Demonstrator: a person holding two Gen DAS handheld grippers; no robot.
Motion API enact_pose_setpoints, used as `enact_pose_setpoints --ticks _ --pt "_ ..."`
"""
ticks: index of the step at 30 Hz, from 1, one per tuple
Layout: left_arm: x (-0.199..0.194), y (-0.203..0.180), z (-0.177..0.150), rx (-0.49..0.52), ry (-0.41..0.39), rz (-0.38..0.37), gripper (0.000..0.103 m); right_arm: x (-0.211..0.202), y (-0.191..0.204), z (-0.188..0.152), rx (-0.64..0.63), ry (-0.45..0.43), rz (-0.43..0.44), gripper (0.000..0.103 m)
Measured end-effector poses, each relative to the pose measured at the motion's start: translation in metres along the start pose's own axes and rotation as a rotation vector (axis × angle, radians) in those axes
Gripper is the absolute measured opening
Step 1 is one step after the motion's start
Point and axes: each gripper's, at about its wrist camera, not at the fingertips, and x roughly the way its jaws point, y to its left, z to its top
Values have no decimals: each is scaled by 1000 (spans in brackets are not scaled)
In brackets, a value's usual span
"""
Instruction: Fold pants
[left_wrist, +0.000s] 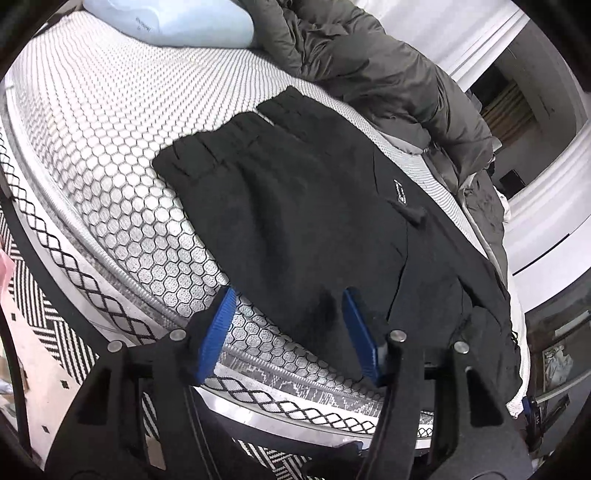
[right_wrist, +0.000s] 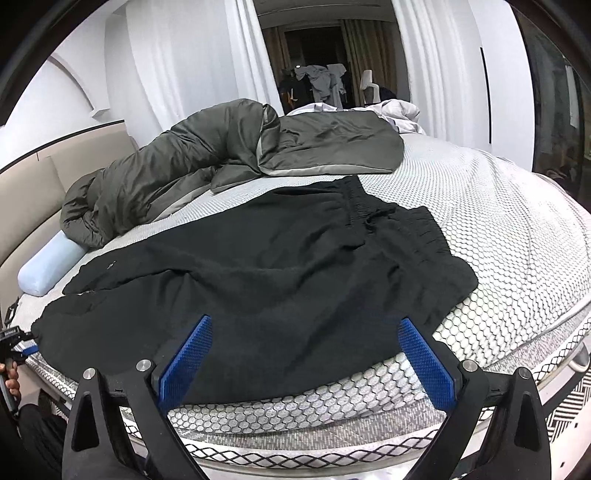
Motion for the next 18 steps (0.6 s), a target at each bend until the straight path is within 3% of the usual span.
enact_pose_setpoints --ticks 8,11,13,18 --pt "7 0 22 -65 -39 -40 56 -1 -2 -2 10 -6 -10 102" --pt "0 -6 26 -49 -65 -57 56 -2 -14 -4 72 -14 -34 102" --pt "-5 -10 25 -28 -69 -51 45 -3 -26 -7 133 -11 -26 102" --pt "-2 -12 29 -1 -49 -68 44 1 -47 -6 209 2 -14 102"
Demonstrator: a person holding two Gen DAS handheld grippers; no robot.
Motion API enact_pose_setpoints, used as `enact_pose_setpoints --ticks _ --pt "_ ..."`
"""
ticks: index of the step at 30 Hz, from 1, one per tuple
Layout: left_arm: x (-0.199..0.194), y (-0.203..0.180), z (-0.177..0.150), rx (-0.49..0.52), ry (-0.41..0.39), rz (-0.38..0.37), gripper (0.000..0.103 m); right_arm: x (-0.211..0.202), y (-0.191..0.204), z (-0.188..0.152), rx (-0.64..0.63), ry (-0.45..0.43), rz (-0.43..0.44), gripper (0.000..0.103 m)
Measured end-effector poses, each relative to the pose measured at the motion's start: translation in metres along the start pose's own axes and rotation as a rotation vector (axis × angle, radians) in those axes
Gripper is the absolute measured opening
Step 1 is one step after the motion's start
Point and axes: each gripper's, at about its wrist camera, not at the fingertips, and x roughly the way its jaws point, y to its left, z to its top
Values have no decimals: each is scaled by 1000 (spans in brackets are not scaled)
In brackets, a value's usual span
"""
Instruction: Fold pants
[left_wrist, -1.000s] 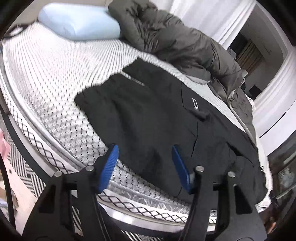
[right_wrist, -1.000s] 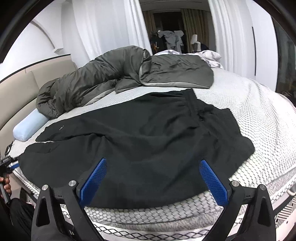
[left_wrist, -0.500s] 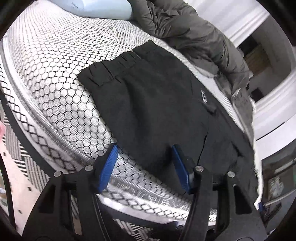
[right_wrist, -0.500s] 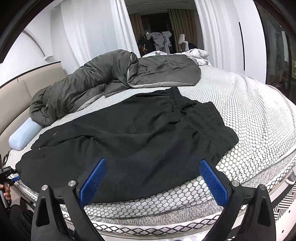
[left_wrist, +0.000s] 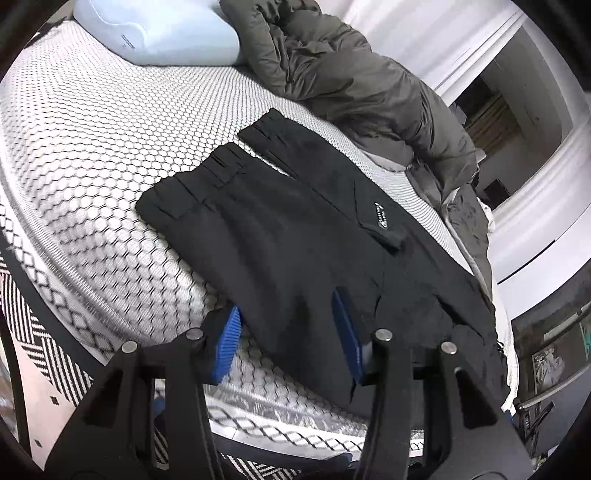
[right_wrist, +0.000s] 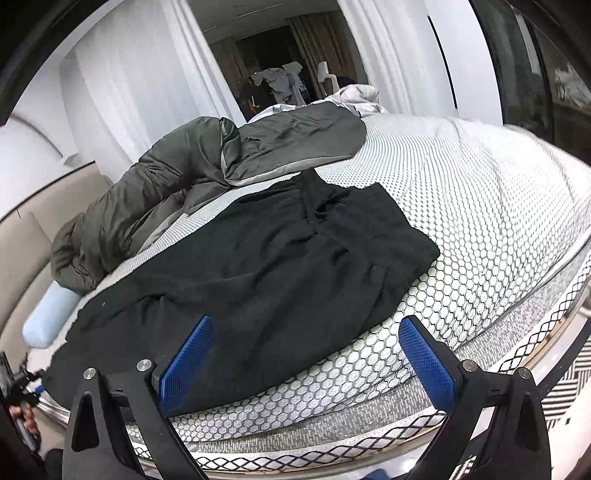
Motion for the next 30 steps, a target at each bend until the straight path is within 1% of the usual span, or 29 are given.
enact_pose_setpoints --ticks 3,5,6,7,8,9,10,11,12,13,14,16,18,20,21,22,23,25,26,27,28,29,30 --pt "13 10 9 -58 24 -1 44 17 -11 10 34 15 8 102" --pt "19 9 17 -49 12 13 44 32 -18 17 47 26 -17 102" --pt "22 7 23 -40 -1 32 44 39 -23 21 59 28 -24 99" --pt "24 6 26 -37 -9 42 40 47 -29 26 81 34 -30 97" --pt "27 5 30 -37 -15 52 34 55 -36 30 113 46 -38 92" --pt "30 5 35 -40 -21 72 22 62 -42 34 148 56 -32 79" --pt "31 5 37 -39 -29 76 13 68 -49 37 189 67 -21 71" --pt "30 4 39 -35 -42 78 9 72 -55 40 228 74 -15 52" --pt "28 3 40 -27 -59 80 4 74 -57 41 253 79 -8 27" --pt "26 1 40 -17 -75 81 3 73 -57 42 260 83 10 21" --pt "21 -1 40 -3 -101 87 2 70 -52 44 239 83 19 18" --pt "11 3 38 -4 -127 99 2 57 -42 43 156 60 3 15" --pt "12 13 37 -26 -112 112 2 42 -47 36 139 46 -16 15" --pt "18 24 32 -45 -72 122 2 40 -58 26 166 67 -20 15" --pt "22 26 31 -44 -60 129 3 44 -60 22 167 85 -32 17" --pt "22 26 31 -42 -63 129 3 48 -61 18 165 105 -43 17" --pt "19 25 32 -40 -71 125 3 48 -58 17 160 104 -51 20" --pt "8 23 32 -34 -94 131 19 37 -49 19 128 74 -78 36" --pt "2 21 33 -23 -114 136 25 29 -45 21 112 48 -105 58" --pt "-5 23 32 -14 -128 140 41 19 -42 22 101 13 -127 76" --pt "-11 23 31 -5 -142 152 64 7 -38 24 81 -46 -150 80" --pt "-16 23 32 6 -166 172 75 0 -35 26 65 -74 -155 84" --pt "-20 22 37 26 -186 199 87 -5 -30 28 44 -90 -152 90"
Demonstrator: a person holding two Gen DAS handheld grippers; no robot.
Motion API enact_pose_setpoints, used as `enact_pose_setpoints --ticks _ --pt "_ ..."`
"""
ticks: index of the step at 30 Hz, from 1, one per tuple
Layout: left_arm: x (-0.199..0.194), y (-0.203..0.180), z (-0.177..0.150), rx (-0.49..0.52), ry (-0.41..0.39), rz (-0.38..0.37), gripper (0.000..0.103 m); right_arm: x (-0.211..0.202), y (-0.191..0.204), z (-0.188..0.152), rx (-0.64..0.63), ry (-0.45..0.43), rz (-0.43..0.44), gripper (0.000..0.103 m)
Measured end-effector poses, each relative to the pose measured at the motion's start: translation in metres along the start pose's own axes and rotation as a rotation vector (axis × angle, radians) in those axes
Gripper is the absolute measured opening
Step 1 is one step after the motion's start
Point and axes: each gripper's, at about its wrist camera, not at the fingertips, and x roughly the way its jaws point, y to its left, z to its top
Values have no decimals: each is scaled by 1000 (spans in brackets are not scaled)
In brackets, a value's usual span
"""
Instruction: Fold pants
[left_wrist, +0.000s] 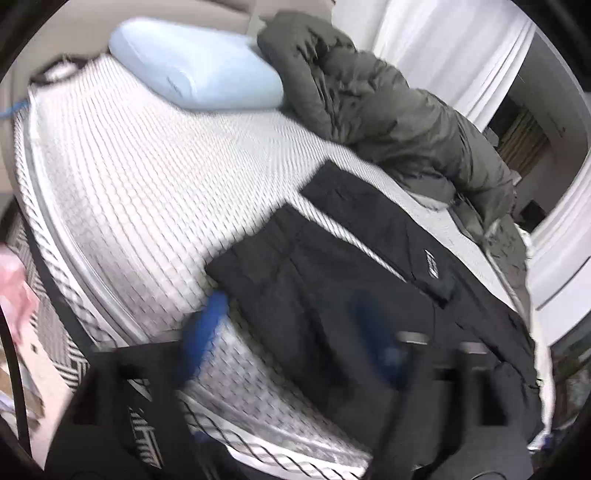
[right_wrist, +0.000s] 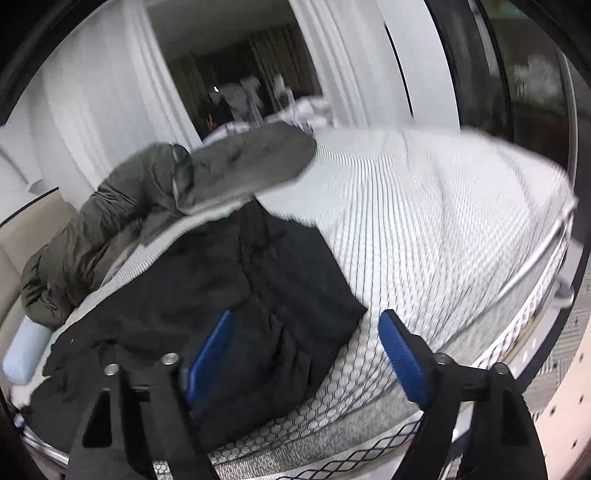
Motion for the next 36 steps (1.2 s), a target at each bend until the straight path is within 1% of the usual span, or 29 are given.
enact_pose_setpoints --ticks 2,4,6,8,10,11,12,13,14,15,16,17,18,19,21,22,23,24,26,29,30,31,32,33,34,35,36 --pt "1 -2 11 45 3 6 87 -6 8 5 -34 -8 28 98" --pt "9 -4 26 89 14 9 87 -10 17 7 -68 -13 65 98" --pt "26 -7 41 128 41 18 87 -7 30 8 -104 -5 91 99" --pt "51 -11 54 164 84 38 87 2 43 9 -133 17 124 99" --pt "83 -16 66 197 166 59 87 9 59 9 -158 37 153 99" --pt "100 -17 71 200 220 63 87 13 64 9 -171 42 162 99" --pt "112 -17 72 200 258 66 84 15 70 8 -187 46 169 99" --pt "123 -18 74 198 283 91 69 18 77 7 -204 49 172 99" --pt "126 -18 75 201 275 105 57 22 82 7 -219 54 173 99" --pt "125 -22 77 210 264 82 29 25 86 6 -228 62 172 99" --pt "123 -27 80 224 255 63 21 29 90 6 -235 74 168 99" --pt "116 -32 83 241 222 67 17 30 93 4 -238 79 166 99" --pt "106 -37 87 258 170 64 7 33 95 5 -241 83 164 99" --pt "93 -40 93 261 114 46 7 34 95 6 -244 80 157 99" --pt "84 -35 102 224 82 27 8 34 93 8 -241 72 147 99" --pt "87 -34 105 218 92 28 8 36 91 10 -234 72 137 99" --pt "93 -33 106 224 110 44 8 37 88 10 -228 76 130 99" --pt "103 -31 105 227 137 67 8 40 83 13 -222 82 121 99" --pt "111 -30 97 223 157 79 8 45 76 17 -207 95 99 99" --pt "104 -28 89 192 121 86 12 49 66 24 -191 108 80 99" --pt "97 -31 89 185 108 102 22 52 63 29 -186 114 74 99" --pt "92 -36 89 186 92 116 40 55 61 36 -181 119 76 99" --pt "83 -44 88 191 62 118 51 57 62 41 -179 120 81 99" --pt "72 -51 85 204 28 104 68 61 64 48 -177 119 84 99" --pt "64 -60 83 222 3 92 83 66 67 57 -179 122 89 99" --pt "55 -72 82 247 -21 75 87 73 72 65 -180 127 101 99" --pt "46 -88 71 269 -43 48 93 78 75 73 -175 128 117 99"
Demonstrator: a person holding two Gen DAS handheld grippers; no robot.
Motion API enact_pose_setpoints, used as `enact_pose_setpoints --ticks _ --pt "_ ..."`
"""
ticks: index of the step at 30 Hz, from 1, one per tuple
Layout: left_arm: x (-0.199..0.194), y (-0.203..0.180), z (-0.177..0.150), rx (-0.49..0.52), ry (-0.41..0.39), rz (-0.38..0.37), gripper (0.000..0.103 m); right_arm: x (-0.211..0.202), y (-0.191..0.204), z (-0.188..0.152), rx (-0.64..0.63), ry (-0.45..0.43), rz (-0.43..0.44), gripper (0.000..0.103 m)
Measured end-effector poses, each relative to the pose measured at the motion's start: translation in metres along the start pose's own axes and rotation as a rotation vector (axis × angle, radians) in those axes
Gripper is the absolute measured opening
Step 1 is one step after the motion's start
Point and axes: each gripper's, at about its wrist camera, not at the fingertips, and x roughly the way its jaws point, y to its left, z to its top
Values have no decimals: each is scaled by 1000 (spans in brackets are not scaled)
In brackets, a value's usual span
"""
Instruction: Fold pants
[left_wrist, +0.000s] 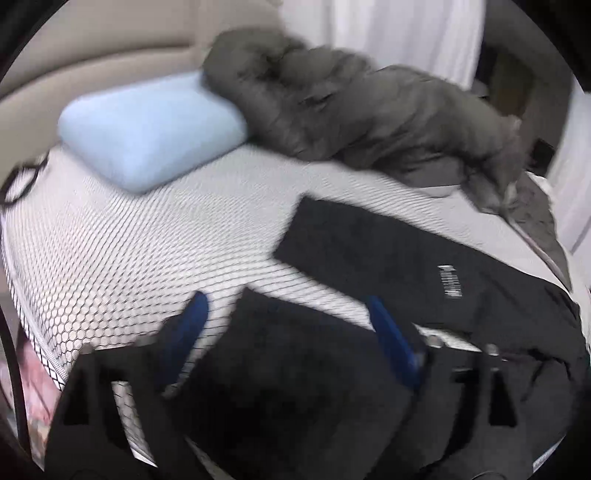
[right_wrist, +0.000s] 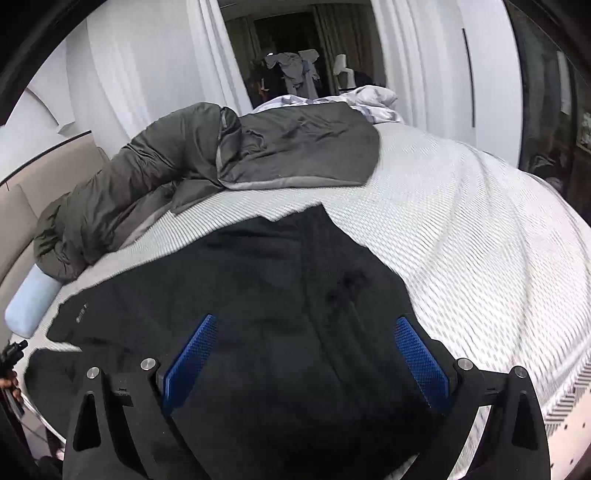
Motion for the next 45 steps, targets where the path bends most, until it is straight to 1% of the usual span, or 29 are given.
enact_pose_setpoints --ticks 1,3,7,8,10,12,13,16,17,18,20,21,22,24,25,26,28,29,31,32,33,34,36,37,38,39,41,42,45 --pt "-5 -12 -2 10 -10 -30 98 9 1 13 14 -1 33 99" --pt "-15 -37 -7 19 -24 -109 102 25 2 30 52 -3 61 99" --pt "-20 -90 -29 17 10 -254 102 83 -4 68 152 57 119 99" --pt "-18 -103 -38 13 19 -292 102 97 -5 74 156 76 111 99" --pt "-19 -130 -55 18 21 -328 102 128 -8 84 148 120 75 99" --pt "-11 -152 -69 49 39 -347 102 160 -13 89 133 178 35 94" --pt "-7 -159 -74 67 57 -339 102 177 -17 92 125 216 8 92" --pt "3 -175 -83 113 88 -340 102 207 -20 95 91 295 -3 78" --pt "5 -180 -85 126 88 -340 102 215 -19 96 53 311 -16 64" --pt "8 -181 -85 135 89 -338 102 221 -16 98 15 322 -34 42" --pt "14 -183 -84 134 96 -344 102 228 -11 103 -43 324 -62 15" --pt "18 -180 -83 126 103 -342 102 226 -11 108 -53 298 -48 8" --pt "19 -179 -82 119 107 -336 102 219 -10 116 -61 240 -29 5" --pt "22 -174 -80 103 115 -329 102 208 -12 131 -57 149 -55 4" --pt "21 -172 -80 96 117 -326 102 207 -16 138 -34 118 -72 4" --pt "22 -171 -79 88 117 -322 102 209 -22 142 -5 114 -100 4" --pt "25 -165 -77 75 115 -308 102 225 -31 147 37 158 -149 6" --pt "26 -161 -76 67 112 -301 102 233 -34 147 44 199 -176 9" --pt "26 -158 -76 55 108 -296 102 230 -36 146 66 207 -186 13" --pt "26 -157 -76 48 105 -294 102 217 -36 145 70 175 -164 27" --pt "25 -156 -76 45 104 -298 102 201 -35 144 53 136 -157 45" --pt "24 -157 -77 47 104 -303 102 186 -36 142 38 108 -147 52" --pt "21 -159 -78 61 101 -313 102 147 -34 132 6 71 -106 73" --pt "20 -161 -79 72 98 -318 102 122 -37 122 0 56 -92 78" --pt "18 -163 -79 78 95 -322 102 104 -39 113 -1 51 -86 89" --pt "16 -165 -79 88 93 -330 102 85 -40 102 -2 44 -78 92" --pt "14 -168 -81 103 92 -337 102 46 -53 74 14 26 -63 94" --pt "13 -170 -82 112 93 -336 102 30 -63 57 31 36 -63 94" --pt "10 -176 -88 146 89 -330 102 3 -81 9 91 50 -85 94"
